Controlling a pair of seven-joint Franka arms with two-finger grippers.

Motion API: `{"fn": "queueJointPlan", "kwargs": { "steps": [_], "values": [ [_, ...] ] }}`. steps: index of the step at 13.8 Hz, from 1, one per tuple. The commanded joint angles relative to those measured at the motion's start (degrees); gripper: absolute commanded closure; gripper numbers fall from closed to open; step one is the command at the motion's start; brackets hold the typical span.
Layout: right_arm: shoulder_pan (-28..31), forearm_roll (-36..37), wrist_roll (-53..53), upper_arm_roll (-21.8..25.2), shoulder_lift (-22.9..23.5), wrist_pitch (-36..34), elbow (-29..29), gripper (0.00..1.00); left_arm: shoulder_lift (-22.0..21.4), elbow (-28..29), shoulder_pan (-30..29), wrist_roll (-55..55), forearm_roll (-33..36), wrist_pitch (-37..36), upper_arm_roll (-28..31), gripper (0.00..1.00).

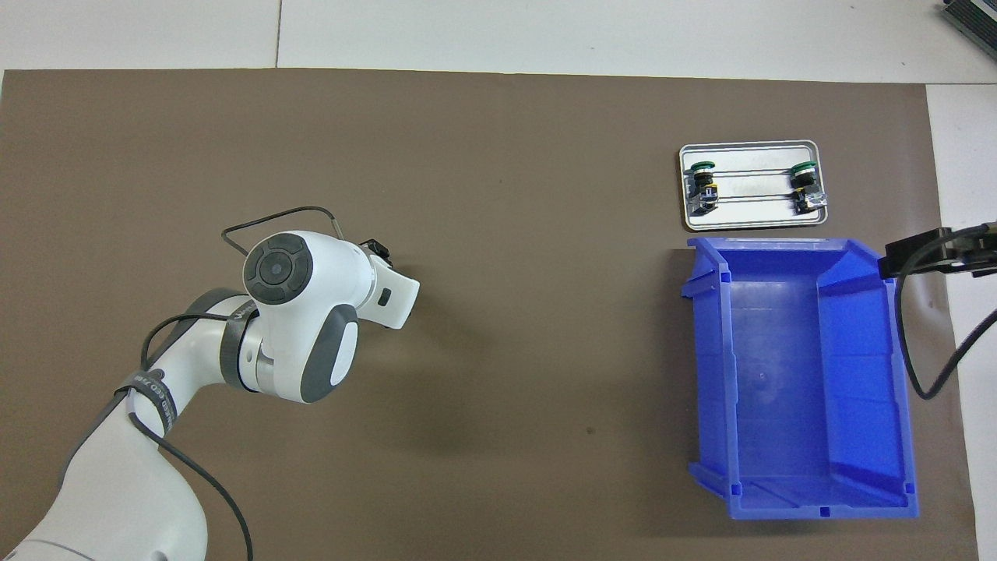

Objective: Place and press button with both arms
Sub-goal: 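Position the left gripper above the green button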

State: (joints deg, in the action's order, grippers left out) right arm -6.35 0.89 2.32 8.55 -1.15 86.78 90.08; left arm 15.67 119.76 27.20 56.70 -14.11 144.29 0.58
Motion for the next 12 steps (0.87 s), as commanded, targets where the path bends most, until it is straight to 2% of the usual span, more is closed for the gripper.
{"fn": "queueJointPlan", "kwargs": {
  "steps": [1,6,12],
  "values": [
    [0.55,0.08,0.23,-0.55,0.09,-0.74,-0.25,0.00,-0.90,0.56,-0.92,3.14,-3.11,-0.15,-0.49,1.00],
    [0.55,0.08,0.23,-0.64,0.09,-0.74,-0.25,0.00,-2.22,1.62,-2.50,8.32,-5.04,-1.20,-0.66,1.00],
    [0.55,0.08,0.23,-0.55,0.09,-0.74,-0.25,0.00,-3.37,3.20,-4.61,20.45,-18.75,-2.44,-0.49,1.00]
  ]
}}
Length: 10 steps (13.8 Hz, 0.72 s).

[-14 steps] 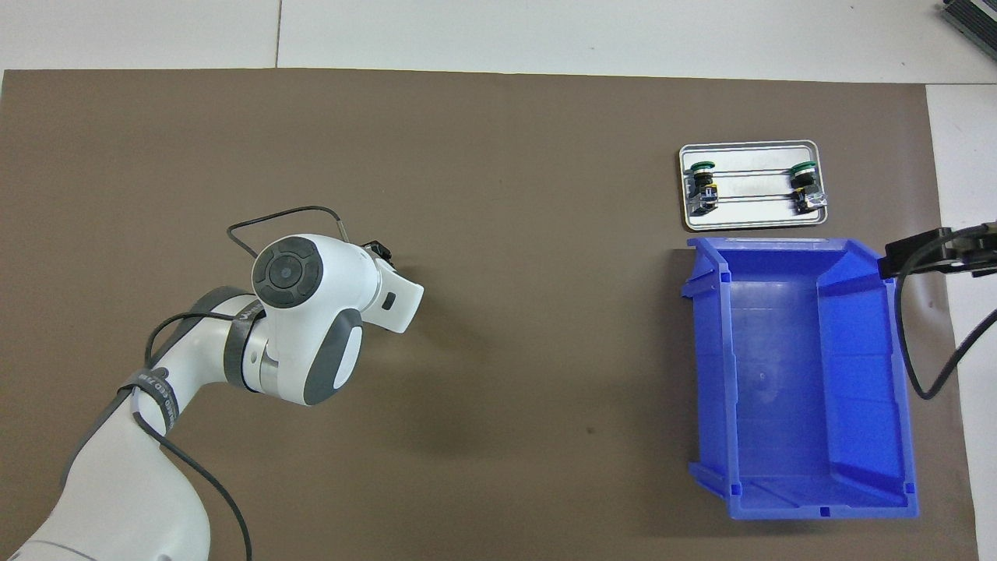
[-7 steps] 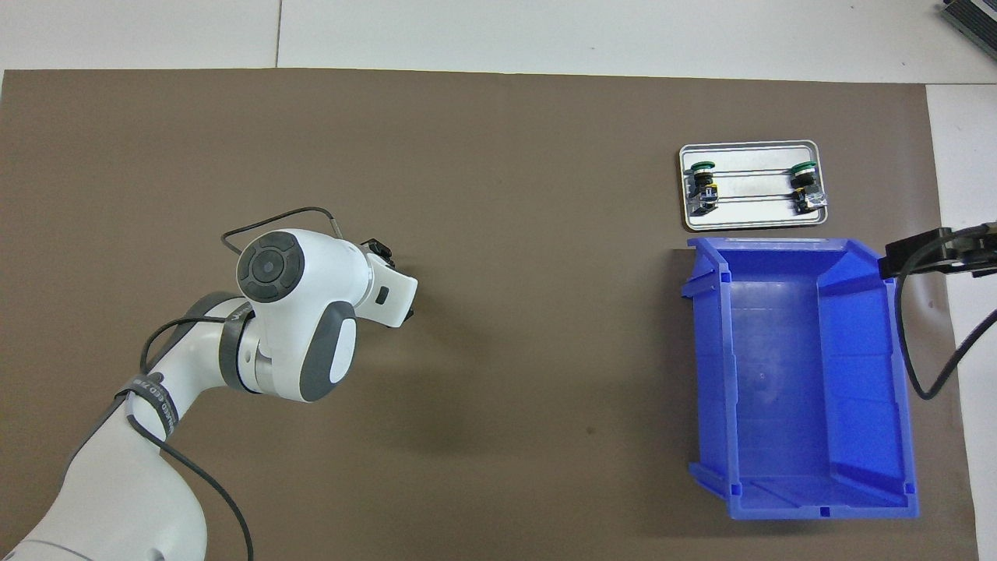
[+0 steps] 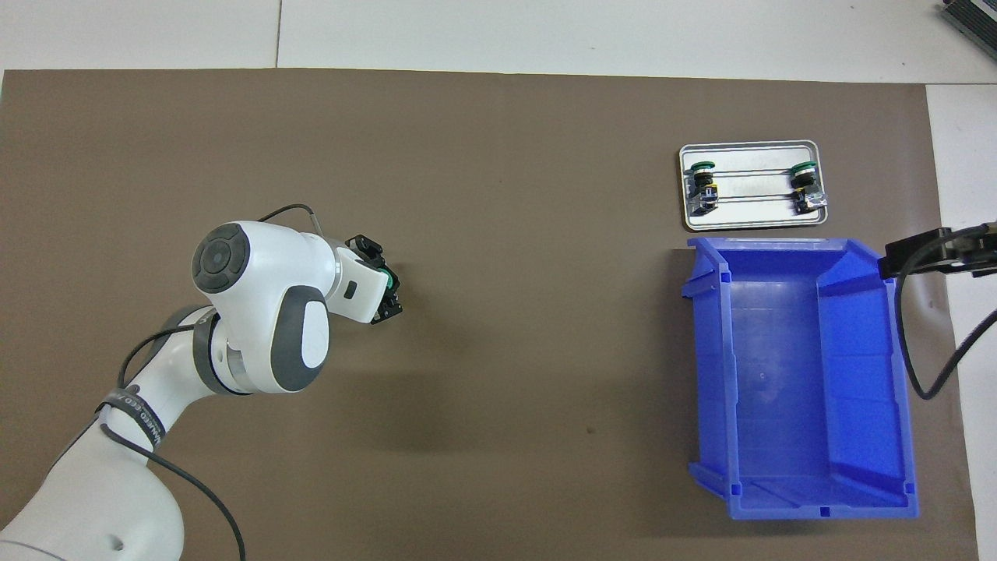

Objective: Place and press button with both arms
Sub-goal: 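Press down on the green button with the left gripper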

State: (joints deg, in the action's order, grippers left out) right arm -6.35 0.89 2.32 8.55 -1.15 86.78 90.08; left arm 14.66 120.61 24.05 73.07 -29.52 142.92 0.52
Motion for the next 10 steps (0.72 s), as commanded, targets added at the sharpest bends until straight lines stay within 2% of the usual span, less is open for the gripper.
{"fn": "queueJointPlan", "kwargs": {
  "steps": [1,4,8,10],
  "values": [
    [0.64,0.08,0.23,-0.55,0.09,-0.74,-0.25,0.00,-2.45,2.61,-1.90,5.14,-3.88,-1.06,-0.43,1.00],
    [0.55,0.08,0.23,-0.55,0.09,-0.74,-0.25,0.00,-2.71,3.05,-2.69,6.46,-5.45,-1.15,-0.61,1.00],
    [0.55,0.08,0.23,-0.64,0.09,-0.74,-0.25,0.00,-3.76,5.59,-3.39,19.00,-19.75,-1.06,-0.34,1.00],
    [0.55,0.08,0.23,-0.64,0.09,-0.74,-0.25,0.00,-4.46,7.09,-4.27,23.59,-22.59,-1.06,-0.26,1.00]
  ]
}}
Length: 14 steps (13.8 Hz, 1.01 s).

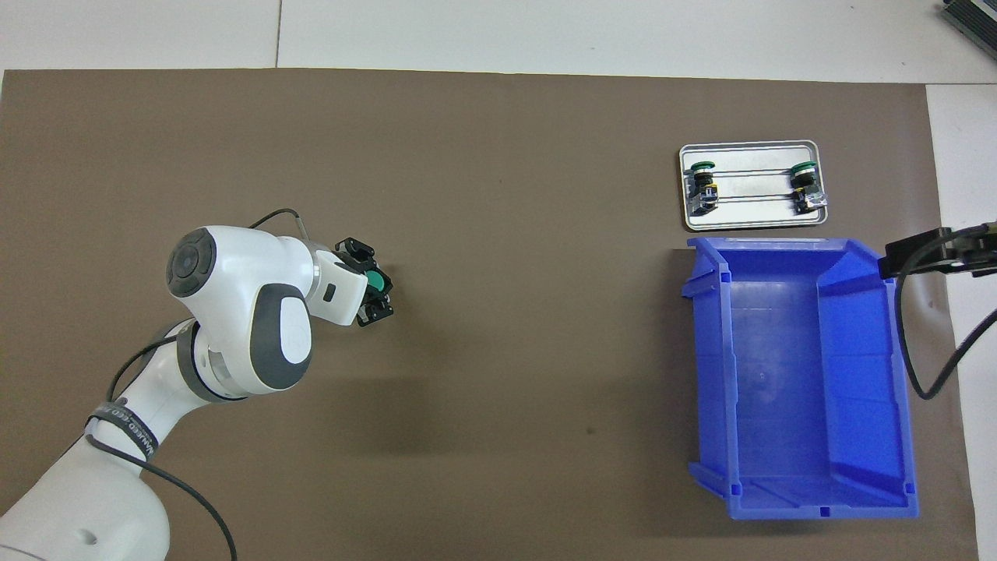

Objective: Place and press button with both arms
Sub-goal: 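Press down on the green button with the left gripper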

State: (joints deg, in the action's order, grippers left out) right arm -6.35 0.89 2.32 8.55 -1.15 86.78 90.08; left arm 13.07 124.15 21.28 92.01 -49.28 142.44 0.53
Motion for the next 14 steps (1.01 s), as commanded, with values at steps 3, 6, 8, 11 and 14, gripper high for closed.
{"fn": "queueJointPlan", "kwargs": {
  "steps": [3,6,8,11,14],
  "values": [
    [0.64,0.08,0.23,-0.64,0.09,-0.74,-0.25,0.00,-3.31,3.91,-2.99,6.16,-2.93,-2.08,-0.35,1.00],
    [0.55,0.08,0.23,-0.55,0.09,-0.74,-0.25,0.00,-3.93,4.61,-4.75,8.53,-3.02,-4.19,-0.35,1.00],
    [0.55,0.08,0.23,-0.55,0.09,-0.74,-0.25,0.00,-4.19,5.57,-4.85,10.46,-5.46,-4.19,-0.35,1.00],
    [0.55,0.08,0.23,-0.55,0.09,-0.74,-0.25,0.00,-4.81,7.07,-5.46,15.81,-12.06,-4.19,-0.27,1.00],
    [0.55,0.08,0.23,-0.55,0.09,-0.74,-0.25,0.00,-5.07,7.95,-5.64,16.27,-12.51,-4.19,-0.27,1.00]
  ]
}}
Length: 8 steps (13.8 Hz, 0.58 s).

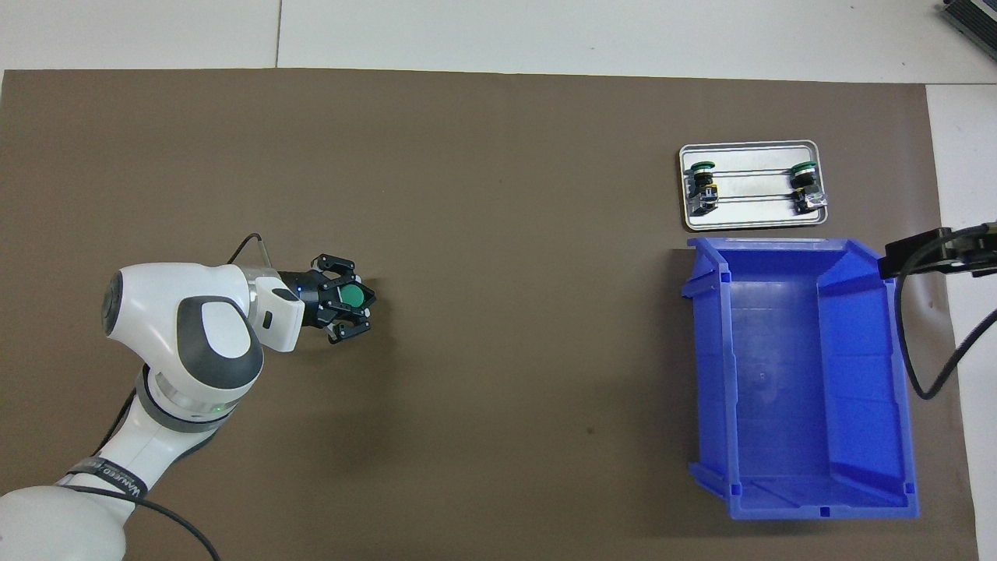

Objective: Place and press button with both arms
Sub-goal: 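Press down on the green button with the left gripper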

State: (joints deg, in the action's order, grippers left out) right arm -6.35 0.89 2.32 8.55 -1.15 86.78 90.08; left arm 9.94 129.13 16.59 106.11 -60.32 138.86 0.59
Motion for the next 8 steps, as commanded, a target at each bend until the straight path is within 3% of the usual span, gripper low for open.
{"fn": "queueJointPlan", "kwargs": {
  "steps": [1,8],
  "values": [
    [0.55,0.08,0.23,-0.64,0.09,-0.74,-0.25,0.00,-2.03,3.15,-1.04,2.60,-2.51,-0.70,-0.33,1.00],
    [0.64,0.08,0.23,-0.64,0.09,-0.74,-0.25,0.00,-3.43,6.49,-2.97,8.23,-5.43,-1.22,-0.24,0.99]
  ]
}}
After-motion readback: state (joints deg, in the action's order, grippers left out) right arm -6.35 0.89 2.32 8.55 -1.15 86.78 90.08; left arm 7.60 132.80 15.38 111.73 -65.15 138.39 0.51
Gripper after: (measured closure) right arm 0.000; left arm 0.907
